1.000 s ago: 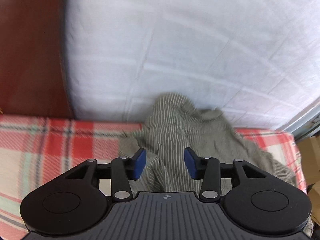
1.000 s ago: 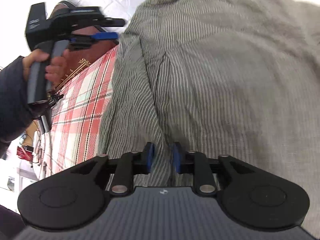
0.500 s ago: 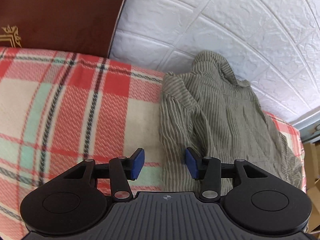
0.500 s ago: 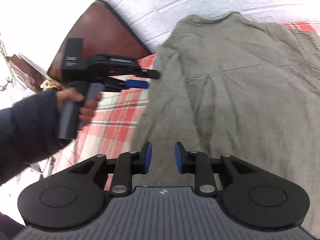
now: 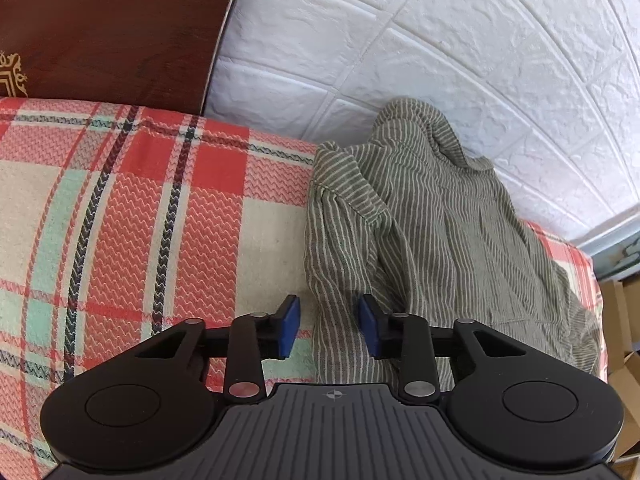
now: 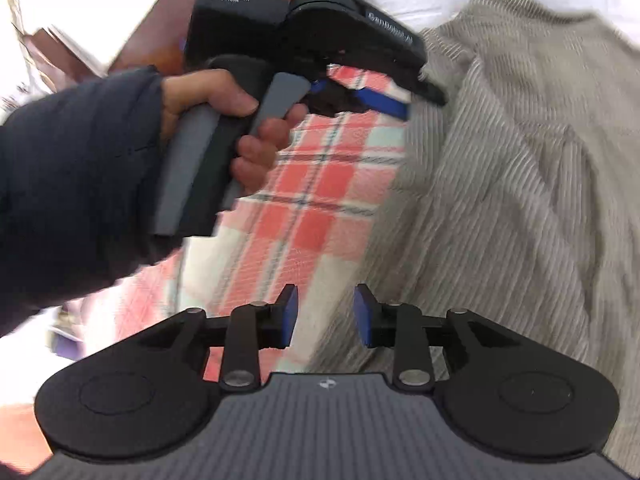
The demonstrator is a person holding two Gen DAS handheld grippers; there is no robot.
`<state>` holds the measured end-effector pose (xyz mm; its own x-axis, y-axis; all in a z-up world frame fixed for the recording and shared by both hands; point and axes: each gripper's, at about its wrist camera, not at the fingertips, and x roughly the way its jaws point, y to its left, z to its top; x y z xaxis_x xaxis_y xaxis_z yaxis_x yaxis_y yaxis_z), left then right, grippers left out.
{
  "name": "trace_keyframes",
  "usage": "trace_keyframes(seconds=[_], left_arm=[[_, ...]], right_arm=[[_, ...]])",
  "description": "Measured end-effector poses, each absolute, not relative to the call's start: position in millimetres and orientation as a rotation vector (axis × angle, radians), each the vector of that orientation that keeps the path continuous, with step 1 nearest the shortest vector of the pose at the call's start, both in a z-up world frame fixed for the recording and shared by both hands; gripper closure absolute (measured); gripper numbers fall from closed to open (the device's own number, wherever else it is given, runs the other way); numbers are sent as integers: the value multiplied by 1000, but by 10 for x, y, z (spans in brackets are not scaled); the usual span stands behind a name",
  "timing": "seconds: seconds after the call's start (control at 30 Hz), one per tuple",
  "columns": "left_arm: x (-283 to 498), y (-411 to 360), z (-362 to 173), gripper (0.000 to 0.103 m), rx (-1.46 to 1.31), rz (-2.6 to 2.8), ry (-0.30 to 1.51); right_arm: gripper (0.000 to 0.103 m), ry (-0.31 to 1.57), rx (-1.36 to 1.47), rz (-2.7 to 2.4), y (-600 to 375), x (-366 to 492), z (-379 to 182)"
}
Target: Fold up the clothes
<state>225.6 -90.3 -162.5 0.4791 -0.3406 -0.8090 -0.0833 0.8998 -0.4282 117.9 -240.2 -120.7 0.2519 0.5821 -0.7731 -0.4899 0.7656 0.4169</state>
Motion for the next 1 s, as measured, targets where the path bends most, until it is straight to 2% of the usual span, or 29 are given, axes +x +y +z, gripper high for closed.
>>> trace_keyframes(seconds=[0.07, 0.13, 0.2, 0.23, 0.27, 0.3, 0.4, 0.63, 0.67, 0.73, 0.77, 0.8, 0.83, 0.87, 1.0], left_arm=[[2260, -900, -1631, 57, -447, -163, 1070], [2277, -906, -1637, 63, -439, -169, 1072], [2283, -912, -1647, 85, -422, -169, 1079], [2283, -913, -1651, 88, -416, -169, 1081], [2282, -908, -1656, 93, -413, -170, 1083], [2280, -903, -1656, 95, -413, -172, 1084], [2273, -878, -1626, 98, -405, -183, 1077], [2328, -833, -1661, 98, -369, -186, 1081], [2327, -833, -1664, 90, -368, -187, 1079], [2317, -813, -1648, 87, -377, -186, 1075], [2305, -792, -1619, 72, -380, -183, 1072], [2295, -763, -1586, 66, -380, -175, 1067], [2285, -721, -1545, 62, -375, -156, 1058], [2273, -672, -1499, 59, -375, -142, 1050], [2159, -528, -1234, 59, -385, -163, 1024]], right_arm=[[67, 1088, 37, 672, -2333, 1178, -1229], [69, 1073, -37, 630, -2247, 1162, -1248], [69, 1072, -84, 604, -2167, 1147, -1279], [69, 1068, -97, 597, -2131, 1135, -1291], [79, 1069, -92, 598, -2120, 1132, -1292], [102, 1071, -80, 600, -2117, 1133, -1290], [102, 1062, -1, 637, -2154, 1144, -1249], [102, 1098, 51, 692, -2116, 1229, -1359], [99, 1111, 57, 689, -2111, 1251, -1393], [97, 1119, 70, 697, -2126, 1268, -1398], [90, 1122, 75, 713, -2138, 1269, -1375], [83, 1119, 88, 736, -2161, 1259, -1321], [82, 1104, 115, 764, -2218, 1248, -1250], [81, 1082, 150, 781, -2303, 1240, -1169], [81, 983, 253, 694, -2788, 1259, -879]])
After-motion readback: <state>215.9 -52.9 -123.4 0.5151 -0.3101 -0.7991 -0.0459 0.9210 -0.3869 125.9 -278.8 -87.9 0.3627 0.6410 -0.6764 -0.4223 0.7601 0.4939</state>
